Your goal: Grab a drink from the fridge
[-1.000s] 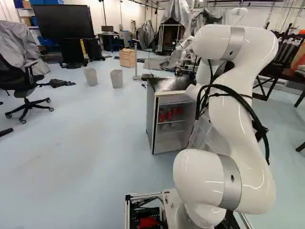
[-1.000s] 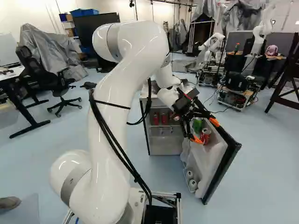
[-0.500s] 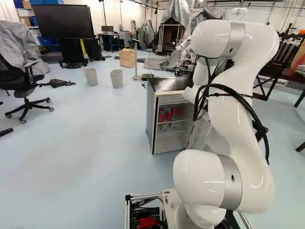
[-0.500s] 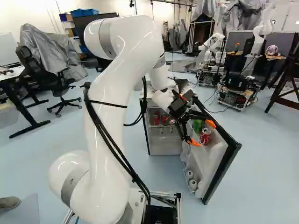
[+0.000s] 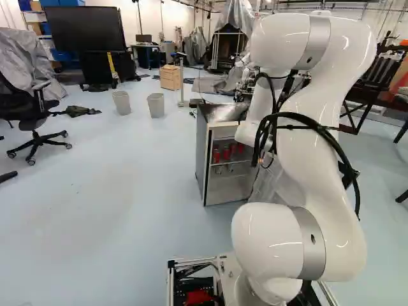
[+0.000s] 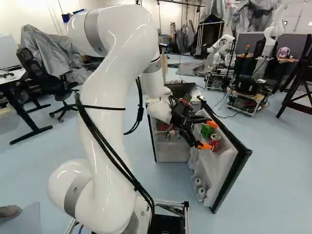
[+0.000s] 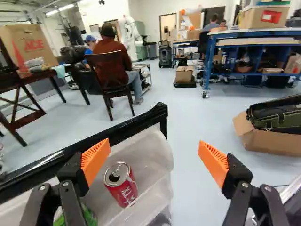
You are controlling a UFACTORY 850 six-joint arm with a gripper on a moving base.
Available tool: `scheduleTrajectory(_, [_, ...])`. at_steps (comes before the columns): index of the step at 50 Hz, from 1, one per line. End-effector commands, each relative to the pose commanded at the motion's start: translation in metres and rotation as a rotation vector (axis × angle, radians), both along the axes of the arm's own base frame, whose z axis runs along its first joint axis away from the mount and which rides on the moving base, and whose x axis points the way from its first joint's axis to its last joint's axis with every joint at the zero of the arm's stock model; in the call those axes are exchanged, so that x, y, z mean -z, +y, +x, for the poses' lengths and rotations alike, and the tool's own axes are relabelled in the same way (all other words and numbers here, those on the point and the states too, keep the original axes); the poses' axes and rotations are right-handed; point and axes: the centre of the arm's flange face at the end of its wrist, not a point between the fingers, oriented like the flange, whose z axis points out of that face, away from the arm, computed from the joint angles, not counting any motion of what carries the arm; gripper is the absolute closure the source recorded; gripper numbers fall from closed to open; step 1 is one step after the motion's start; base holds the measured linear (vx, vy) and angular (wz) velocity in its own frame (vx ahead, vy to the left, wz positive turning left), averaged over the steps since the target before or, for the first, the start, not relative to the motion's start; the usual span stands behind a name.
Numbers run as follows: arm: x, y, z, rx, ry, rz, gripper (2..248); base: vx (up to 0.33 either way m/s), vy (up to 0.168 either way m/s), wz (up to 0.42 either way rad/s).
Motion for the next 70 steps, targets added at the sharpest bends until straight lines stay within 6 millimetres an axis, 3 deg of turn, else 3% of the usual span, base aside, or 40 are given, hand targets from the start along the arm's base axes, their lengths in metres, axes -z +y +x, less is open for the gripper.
scheduleTrajectory(42, [-0.006, 0.067, -0.051, -0.574, 0.139, -0.048, 3, 0.0, 0.0, 0.0])
scheduleTrajectory(70, [-0.008, 0.08, -0.039, -0.87, 0.152, -0.089, 3, 0.0, 0.0, 0.0])
